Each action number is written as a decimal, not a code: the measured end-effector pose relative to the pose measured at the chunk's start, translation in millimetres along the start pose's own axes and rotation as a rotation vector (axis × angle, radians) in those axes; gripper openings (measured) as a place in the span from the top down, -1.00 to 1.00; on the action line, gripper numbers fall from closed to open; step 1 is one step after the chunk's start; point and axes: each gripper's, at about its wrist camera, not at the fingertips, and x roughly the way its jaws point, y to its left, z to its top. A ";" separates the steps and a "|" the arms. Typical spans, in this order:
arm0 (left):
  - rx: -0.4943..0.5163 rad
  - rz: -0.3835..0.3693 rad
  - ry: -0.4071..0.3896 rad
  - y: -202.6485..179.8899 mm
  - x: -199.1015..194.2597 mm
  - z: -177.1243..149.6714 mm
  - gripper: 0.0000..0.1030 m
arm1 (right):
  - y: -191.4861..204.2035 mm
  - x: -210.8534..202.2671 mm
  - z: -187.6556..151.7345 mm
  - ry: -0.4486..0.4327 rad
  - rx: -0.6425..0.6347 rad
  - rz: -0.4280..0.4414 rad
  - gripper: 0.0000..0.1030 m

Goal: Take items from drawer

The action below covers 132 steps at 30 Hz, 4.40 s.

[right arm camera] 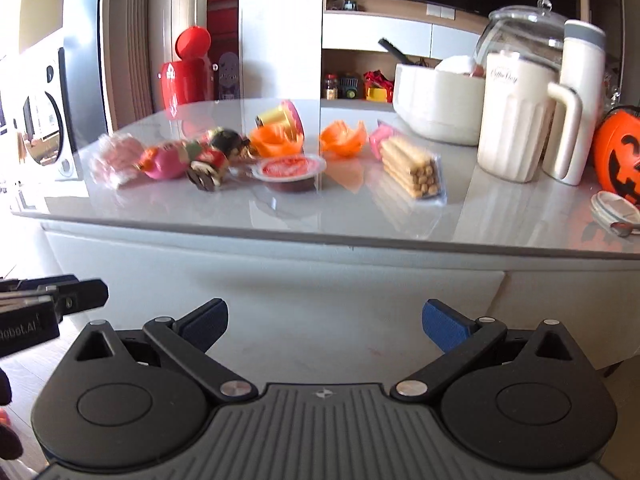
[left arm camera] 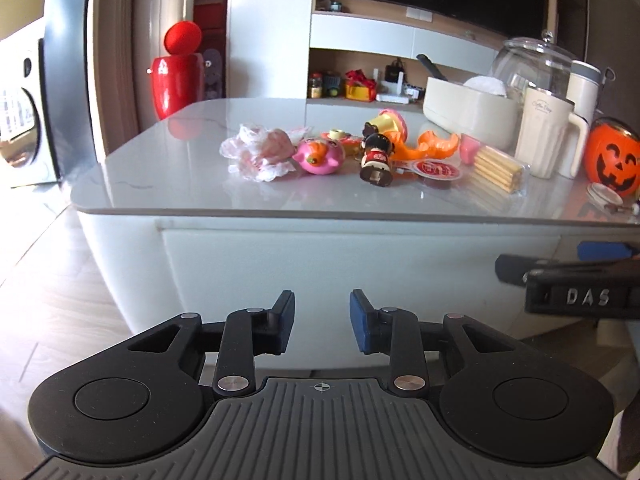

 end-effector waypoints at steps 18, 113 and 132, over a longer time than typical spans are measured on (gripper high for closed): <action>0.047 -0.039 0.045 -25.8 -48.6 -59.7 0.28 | 3.0 -78.1 -79.7 0.042 0.055 -0.067 -1.00; 0.028 -0.034 0.013 -24.7 -51.8 -60.8 0.28 | 4.5 -74.0 -82.4 0.044 0.048 -0.028 -1.00; 0.010 -0.052 0.015 -25.7 -51.1 -60.0 0.34 | 4.4 -74.1 -82.1 0.043 0.050 -0.028 -1.00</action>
